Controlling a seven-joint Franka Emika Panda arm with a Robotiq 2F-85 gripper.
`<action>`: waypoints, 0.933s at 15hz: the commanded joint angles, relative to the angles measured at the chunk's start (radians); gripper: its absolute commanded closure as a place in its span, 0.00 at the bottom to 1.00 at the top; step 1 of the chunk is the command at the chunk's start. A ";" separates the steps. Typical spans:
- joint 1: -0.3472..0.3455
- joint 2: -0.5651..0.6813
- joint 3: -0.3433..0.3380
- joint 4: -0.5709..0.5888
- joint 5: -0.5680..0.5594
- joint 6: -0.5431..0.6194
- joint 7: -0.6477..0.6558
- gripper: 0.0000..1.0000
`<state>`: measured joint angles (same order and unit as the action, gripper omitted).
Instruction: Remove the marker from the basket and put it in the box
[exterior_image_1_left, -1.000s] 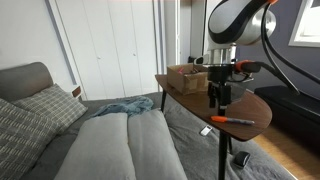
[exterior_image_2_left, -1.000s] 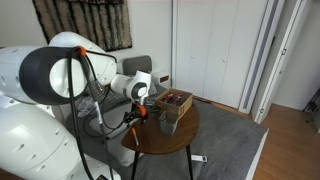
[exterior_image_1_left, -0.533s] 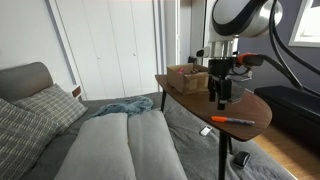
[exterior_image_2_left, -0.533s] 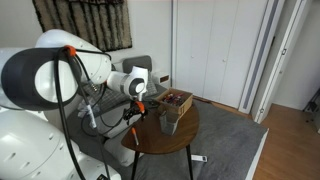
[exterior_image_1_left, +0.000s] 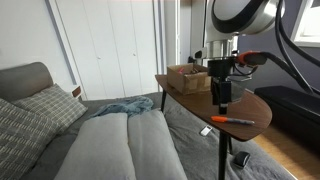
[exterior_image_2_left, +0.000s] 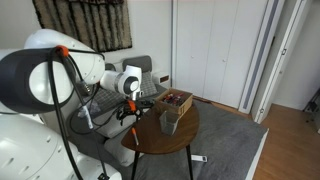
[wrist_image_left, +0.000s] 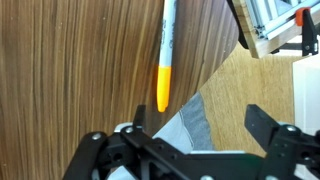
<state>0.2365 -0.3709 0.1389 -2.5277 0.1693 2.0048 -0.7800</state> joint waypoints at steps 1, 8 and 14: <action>0.006 -0.037 0.007 -0.061 -0.052 0.065 0.090 0.00; 0.011 -0.024 -0.007 -0.125 -0.101 0.181 0.148 0.32; 0.011 -0.018 -0.018 -0.128 -0.111 0.194 0.148 0.77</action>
<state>0.2365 -0.3717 0.1335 -2.6408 0.0864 2.1793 -0.6549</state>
